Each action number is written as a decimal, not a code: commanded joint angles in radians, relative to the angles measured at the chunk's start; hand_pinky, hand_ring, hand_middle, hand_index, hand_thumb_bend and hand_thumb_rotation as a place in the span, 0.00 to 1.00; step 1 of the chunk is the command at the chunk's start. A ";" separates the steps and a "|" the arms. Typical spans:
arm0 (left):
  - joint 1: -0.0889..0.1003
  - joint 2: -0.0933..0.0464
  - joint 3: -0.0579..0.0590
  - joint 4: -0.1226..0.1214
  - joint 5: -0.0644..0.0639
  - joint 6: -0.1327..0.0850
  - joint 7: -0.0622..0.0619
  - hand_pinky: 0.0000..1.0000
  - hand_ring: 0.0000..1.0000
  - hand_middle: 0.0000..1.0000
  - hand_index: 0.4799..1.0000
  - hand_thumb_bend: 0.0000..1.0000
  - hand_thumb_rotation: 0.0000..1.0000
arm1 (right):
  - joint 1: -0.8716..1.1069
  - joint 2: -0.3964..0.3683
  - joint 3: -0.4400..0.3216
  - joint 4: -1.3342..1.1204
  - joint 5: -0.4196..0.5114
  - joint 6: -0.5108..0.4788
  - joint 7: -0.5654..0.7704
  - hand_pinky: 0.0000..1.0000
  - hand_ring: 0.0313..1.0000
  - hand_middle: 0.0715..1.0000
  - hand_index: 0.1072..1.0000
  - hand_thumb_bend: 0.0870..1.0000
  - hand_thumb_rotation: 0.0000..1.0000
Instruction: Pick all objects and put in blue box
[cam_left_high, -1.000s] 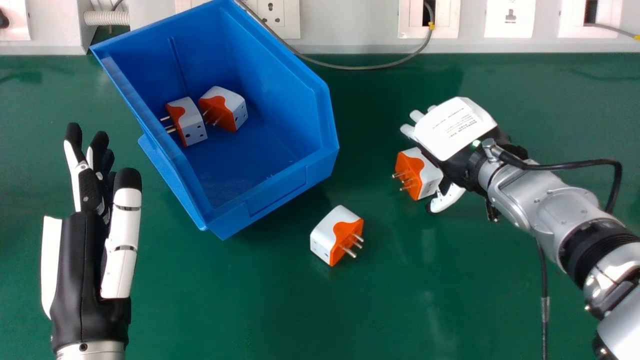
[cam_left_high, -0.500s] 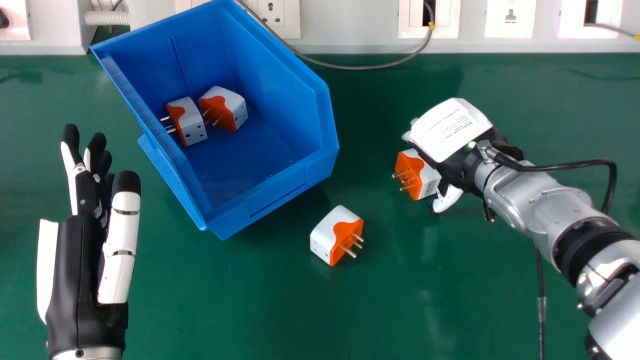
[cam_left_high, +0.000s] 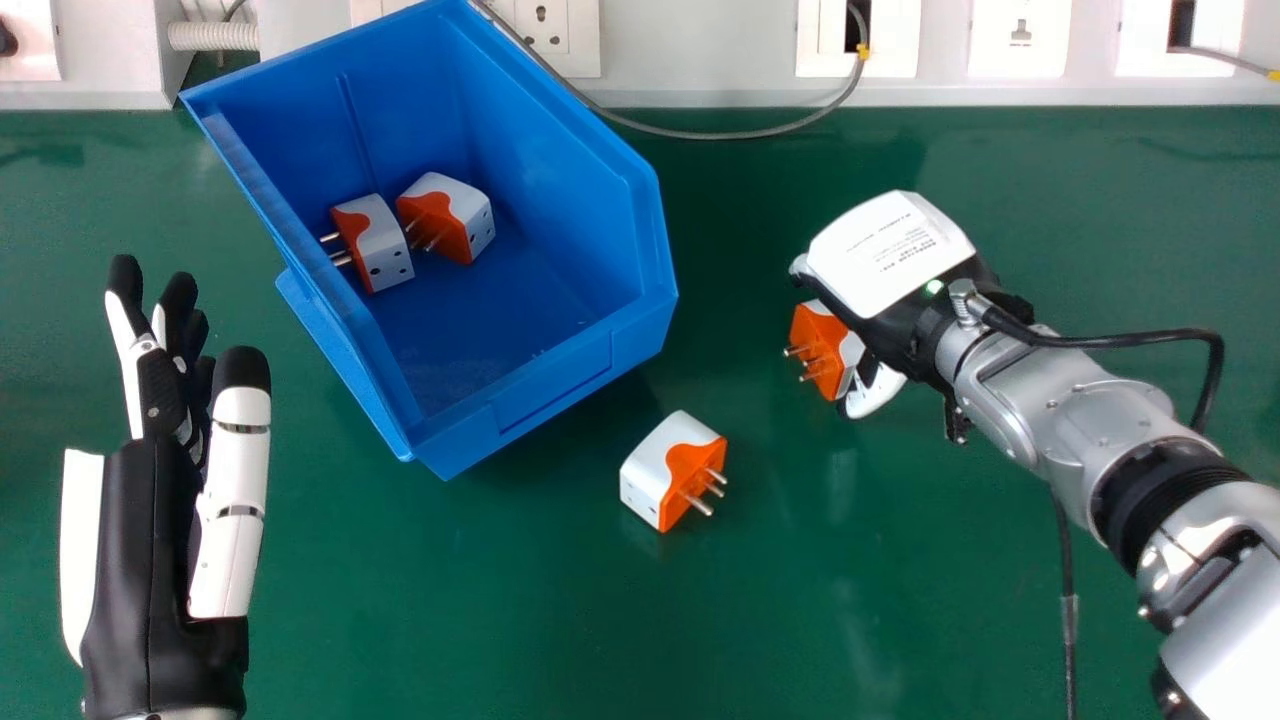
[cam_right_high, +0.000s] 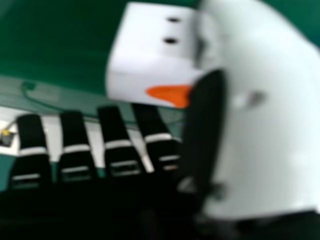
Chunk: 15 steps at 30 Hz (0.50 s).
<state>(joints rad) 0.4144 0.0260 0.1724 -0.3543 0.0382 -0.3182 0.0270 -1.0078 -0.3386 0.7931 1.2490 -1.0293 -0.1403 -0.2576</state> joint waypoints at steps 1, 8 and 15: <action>0.014 -0.001 0.004 -0.042 0.008 0.003 0.008 1.00 1.00 1.00 1.00 0.32 0.88 | -0.042 0.005 0.005 0.006 0.001 0.007 -0.002 0.44 0.50 0.48 0.43 0.48 0.01; 0.035 -0.004 0.005 -0.072 0.009 0.019 0.010 1.00 1.00 1.00 1.00 0.36 0.87 | -0.042 0.039 -0.076 0.030 0.102 0.031 0.102 0.40 0.40 0.49 0.45 0.47 0.00; 0.032 0.004 0.011 -0.069 0.009 0.016 0.005 1.00 1.00 1.00 1.00 0.37 0.87 | -0.036 0.029 -0.061 0.018 0.087 0.035 0.092 0.31 0.37 0.47 0.49 0.46 0.00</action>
<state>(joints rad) 0.4463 0.0236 0.1757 -0.4020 0.0411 -0.2935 0.0290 -1.0214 -0.3037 0.7289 1.2749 -0.9430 -0.1170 -0.1614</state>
